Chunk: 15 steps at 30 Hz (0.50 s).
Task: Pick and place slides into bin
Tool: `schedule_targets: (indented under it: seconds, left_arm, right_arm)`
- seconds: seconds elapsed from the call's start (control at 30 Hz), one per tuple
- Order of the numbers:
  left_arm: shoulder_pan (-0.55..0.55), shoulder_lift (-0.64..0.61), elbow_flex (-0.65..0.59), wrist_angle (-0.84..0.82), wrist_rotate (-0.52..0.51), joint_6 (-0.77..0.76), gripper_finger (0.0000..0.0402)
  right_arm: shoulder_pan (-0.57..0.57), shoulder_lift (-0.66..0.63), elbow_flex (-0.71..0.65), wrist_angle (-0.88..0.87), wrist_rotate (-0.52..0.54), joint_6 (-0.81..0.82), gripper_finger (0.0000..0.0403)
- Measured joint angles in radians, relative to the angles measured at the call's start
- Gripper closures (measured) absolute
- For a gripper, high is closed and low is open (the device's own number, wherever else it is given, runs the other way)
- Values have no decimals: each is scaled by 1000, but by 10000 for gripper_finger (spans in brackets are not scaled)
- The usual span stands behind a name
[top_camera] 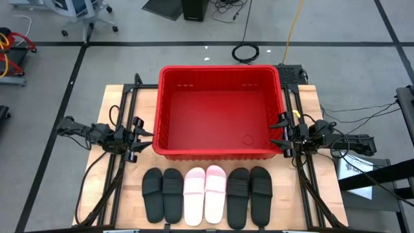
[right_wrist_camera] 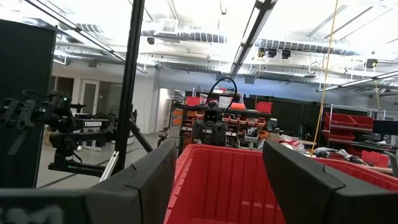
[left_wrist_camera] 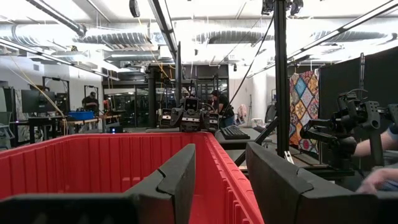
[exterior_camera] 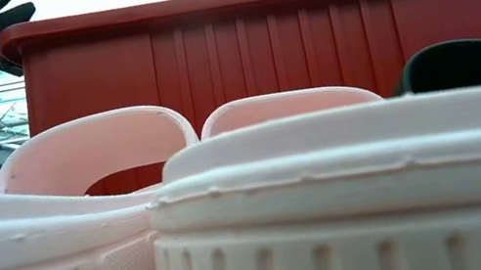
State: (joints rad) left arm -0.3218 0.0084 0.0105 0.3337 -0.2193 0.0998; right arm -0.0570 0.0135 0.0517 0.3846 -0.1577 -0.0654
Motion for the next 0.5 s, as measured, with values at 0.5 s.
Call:
schedule_targets:
  seconds: [0.5]
  left_arm:
    - [0,0,0,0,0,0,254]
  right_arm:
    - [0,0,0,0,0,0,171]
